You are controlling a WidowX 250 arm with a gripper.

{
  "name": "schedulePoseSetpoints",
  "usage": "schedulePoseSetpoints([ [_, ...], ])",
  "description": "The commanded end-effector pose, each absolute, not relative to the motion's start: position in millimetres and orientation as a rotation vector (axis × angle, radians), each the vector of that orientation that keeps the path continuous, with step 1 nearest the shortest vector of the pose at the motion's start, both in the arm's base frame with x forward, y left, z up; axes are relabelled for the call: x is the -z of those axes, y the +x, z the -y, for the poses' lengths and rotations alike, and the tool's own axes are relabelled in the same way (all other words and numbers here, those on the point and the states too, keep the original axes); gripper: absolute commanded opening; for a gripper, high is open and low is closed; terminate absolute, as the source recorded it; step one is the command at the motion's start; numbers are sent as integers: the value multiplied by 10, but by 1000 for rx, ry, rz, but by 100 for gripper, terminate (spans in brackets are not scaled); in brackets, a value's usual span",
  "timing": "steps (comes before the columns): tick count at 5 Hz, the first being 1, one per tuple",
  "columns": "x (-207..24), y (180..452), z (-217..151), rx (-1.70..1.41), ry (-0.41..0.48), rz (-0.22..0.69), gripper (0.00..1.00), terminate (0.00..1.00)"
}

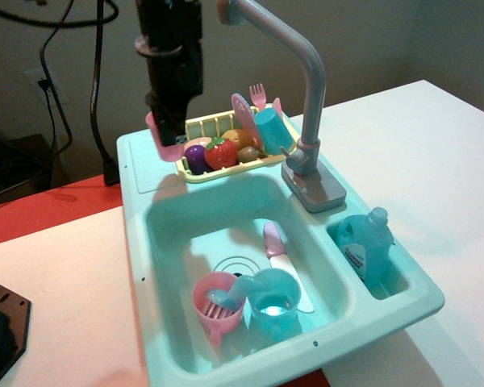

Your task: Put cup from counter to sink

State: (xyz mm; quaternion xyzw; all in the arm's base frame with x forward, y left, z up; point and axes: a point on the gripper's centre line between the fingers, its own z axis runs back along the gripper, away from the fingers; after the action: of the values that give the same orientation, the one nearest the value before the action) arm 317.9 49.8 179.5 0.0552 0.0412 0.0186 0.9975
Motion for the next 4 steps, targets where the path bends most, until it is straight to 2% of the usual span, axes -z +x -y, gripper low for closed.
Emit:
schedulePoseSetpoints([
  [1,-1965,3453,-38,99,87,-12,0,0],
  [2,-1792,3476,455,164,24,-35,0,0],
  [3,-1566,3407,639,164,13,-68,0,0],
  [4,-1242,3299,608,145,38,-109,0,0],
])
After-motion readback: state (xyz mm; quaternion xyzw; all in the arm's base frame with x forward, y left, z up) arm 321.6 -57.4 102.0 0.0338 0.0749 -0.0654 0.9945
